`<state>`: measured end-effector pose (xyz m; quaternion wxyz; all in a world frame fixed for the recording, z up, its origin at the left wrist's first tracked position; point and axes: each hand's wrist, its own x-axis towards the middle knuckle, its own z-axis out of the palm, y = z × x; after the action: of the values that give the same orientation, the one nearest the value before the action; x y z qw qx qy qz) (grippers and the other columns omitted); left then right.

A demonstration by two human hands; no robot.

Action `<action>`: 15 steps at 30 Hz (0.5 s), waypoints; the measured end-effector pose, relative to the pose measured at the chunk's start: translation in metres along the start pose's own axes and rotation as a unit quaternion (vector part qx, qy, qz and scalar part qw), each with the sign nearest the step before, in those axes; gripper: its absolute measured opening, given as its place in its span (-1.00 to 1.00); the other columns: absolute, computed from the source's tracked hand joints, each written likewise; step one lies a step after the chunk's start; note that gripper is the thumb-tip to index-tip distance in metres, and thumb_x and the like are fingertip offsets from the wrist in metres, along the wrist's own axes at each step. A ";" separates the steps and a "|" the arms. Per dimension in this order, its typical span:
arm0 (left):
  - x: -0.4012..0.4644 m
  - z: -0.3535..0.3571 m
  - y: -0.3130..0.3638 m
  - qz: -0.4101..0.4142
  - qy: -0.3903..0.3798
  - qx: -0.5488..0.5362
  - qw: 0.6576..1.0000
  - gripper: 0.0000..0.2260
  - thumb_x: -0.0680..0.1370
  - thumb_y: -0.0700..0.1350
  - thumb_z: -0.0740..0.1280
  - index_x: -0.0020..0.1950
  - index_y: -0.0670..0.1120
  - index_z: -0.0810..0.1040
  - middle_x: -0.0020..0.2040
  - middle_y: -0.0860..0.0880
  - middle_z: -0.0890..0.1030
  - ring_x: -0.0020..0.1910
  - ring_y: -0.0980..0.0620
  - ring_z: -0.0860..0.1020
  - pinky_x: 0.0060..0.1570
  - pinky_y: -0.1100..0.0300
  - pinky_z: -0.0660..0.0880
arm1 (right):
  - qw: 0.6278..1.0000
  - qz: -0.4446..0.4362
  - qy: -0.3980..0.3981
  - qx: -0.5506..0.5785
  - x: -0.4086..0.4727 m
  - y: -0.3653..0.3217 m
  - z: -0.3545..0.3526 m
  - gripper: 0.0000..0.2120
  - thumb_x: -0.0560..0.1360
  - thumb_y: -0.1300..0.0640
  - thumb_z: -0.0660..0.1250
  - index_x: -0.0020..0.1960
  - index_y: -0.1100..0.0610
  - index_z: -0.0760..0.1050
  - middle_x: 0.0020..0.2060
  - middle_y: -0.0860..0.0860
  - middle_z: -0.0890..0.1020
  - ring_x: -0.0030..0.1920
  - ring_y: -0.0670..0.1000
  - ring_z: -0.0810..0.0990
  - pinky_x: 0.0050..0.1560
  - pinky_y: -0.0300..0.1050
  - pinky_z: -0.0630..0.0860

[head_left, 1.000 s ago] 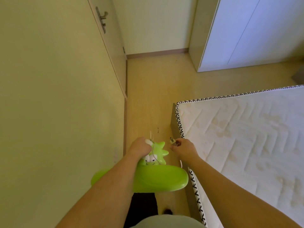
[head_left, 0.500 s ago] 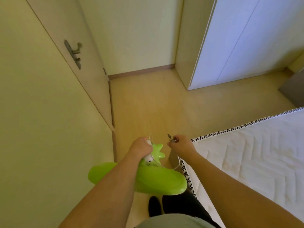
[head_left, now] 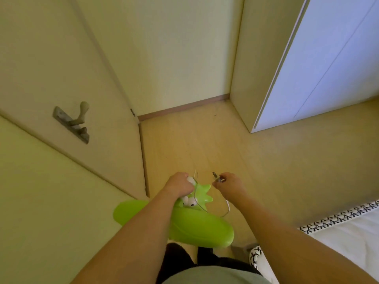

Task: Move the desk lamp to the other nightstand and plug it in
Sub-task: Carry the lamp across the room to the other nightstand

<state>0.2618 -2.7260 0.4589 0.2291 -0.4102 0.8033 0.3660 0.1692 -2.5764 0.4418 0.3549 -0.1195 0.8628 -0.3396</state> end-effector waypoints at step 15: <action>0.216 -0.112 0.179 0.113 -0.065 0.149 0.980 -0.49 0.49 -0.17 0.30 0.45 -0.15 0.37 0.42 -0.14 0.43 0.35 -0.13 0.45 0.27 0.13 0.45 | 0.986 0.107 0.112 0.058 0.192 -0.084 -0.110 -0.76 0.43 0.04 0.40 0.03 0.15 0.55 -0.12 0.04 0.56 -0.14 0.05 0.52 -0.17 -0.16 0.39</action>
<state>-0.0145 -2.8484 0.4562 0.2960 -0.2534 0.8735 0.2917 -0.0483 -2.6693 0.4533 0.2968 0.0334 0.8836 -0.3606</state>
